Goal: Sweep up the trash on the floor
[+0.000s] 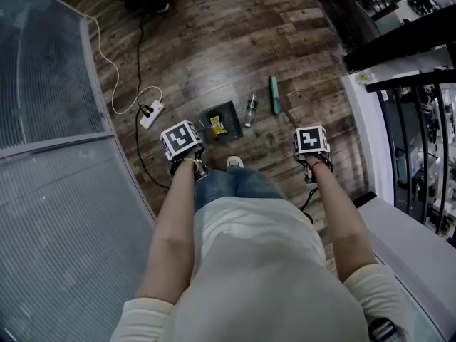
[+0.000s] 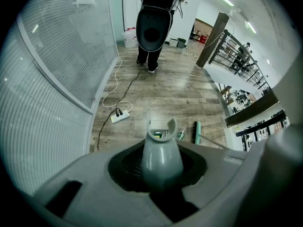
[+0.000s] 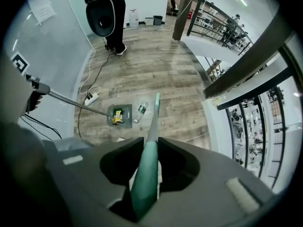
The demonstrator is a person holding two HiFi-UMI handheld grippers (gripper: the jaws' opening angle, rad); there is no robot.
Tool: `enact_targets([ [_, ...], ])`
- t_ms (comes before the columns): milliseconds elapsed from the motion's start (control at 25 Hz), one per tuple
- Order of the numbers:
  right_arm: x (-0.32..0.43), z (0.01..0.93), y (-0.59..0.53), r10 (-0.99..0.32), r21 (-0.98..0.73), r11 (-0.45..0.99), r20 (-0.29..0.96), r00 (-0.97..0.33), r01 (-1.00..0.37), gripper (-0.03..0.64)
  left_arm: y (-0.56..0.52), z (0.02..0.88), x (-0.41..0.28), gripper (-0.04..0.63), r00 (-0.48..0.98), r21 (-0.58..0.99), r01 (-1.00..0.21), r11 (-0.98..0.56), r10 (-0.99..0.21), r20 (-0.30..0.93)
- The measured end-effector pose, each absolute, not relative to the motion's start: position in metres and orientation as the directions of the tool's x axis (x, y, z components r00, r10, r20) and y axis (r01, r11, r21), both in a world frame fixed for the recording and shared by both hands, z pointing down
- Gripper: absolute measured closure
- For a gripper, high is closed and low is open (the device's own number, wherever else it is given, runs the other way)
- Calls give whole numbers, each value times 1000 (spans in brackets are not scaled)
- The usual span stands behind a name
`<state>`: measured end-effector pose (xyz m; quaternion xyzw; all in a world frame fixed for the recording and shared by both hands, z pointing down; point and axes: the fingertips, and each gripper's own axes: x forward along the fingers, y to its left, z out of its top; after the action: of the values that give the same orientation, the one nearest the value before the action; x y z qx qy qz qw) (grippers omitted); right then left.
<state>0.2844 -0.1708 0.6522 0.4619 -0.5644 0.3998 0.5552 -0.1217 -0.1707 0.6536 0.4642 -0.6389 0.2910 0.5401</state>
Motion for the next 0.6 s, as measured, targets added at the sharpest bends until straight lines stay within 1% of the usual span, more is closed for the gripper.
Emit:
enact_targets([
  [80,282,658,-175,-72,84,285,995,66,-955,515,-177,652,-113,505,47,169,-904,392,-302,952],
  [240,267,670,-171,-46,118,389,993,109,-914,515,-178,652,-111,505,43,165,-907,388,-306,951],
  [400,243,679,-156,-30,108,521,994,108,-846,515,-171,650,-123,503,-23,88,-914,397,-267,963],
  [520,227,683,-146,-41,120,620,992,120,-776,515,-170,650,-123,505,-31,78,-914,399,-260,965],
  [600,222,684,-142,-47,129,645,991,129,-754,515,-170,651,-123,505,-29,79,-914,399,-259,965],
])
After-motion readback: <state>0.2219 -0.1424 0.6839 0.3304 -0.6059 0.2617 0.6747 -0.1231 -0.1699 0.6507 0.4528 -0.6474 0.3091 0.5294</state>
